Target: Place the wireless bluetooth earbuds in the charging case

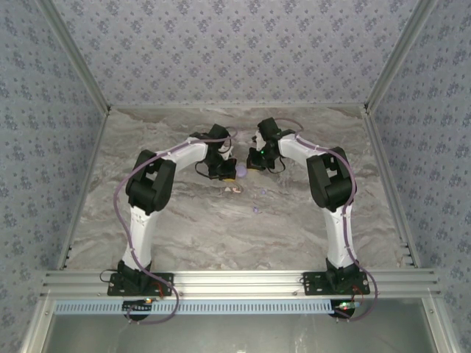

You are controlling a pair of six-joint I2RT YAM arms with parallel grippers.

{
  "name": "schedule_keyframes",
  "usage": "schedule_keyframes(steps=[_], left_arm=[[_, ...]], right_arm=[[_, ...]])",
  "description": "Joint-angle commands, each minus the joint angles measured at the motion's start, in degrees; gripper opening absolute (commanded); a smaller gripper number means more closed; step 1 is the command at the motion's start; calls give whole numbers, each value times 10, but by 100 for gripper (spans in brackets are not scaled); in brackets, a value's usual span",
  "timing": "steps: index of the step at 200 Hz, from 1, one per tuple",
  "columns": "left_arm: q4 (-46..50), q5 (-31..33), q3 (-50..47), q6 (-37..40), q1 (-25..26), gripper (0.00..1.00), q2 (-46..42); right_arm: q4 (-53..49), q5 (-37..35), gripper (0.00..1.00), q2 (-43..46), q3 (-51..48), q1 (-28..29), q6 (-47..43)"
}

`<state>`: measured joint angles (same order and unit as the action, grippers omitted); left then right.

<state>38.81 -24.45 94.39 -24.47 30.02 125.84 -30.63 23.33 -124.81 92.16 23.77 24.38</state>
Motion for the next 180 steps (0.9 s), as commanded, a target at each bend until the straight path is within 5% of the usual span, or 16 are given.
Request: schedule_keyframes(steps=[1, 75, 180], left_arm=[[4, -4, 5, -6, -12, 5, -40], [13, 4, 66, -2, -43, 3, -8], [13, -1, 99, -2, -34, 4, 48]], right_arm=[[-24, -14, 9, 21, -11, 0, -10], [10, 11, 9, 58, -84, 9, -4], [24, 16, 9, 28, -65, 17, 21]])
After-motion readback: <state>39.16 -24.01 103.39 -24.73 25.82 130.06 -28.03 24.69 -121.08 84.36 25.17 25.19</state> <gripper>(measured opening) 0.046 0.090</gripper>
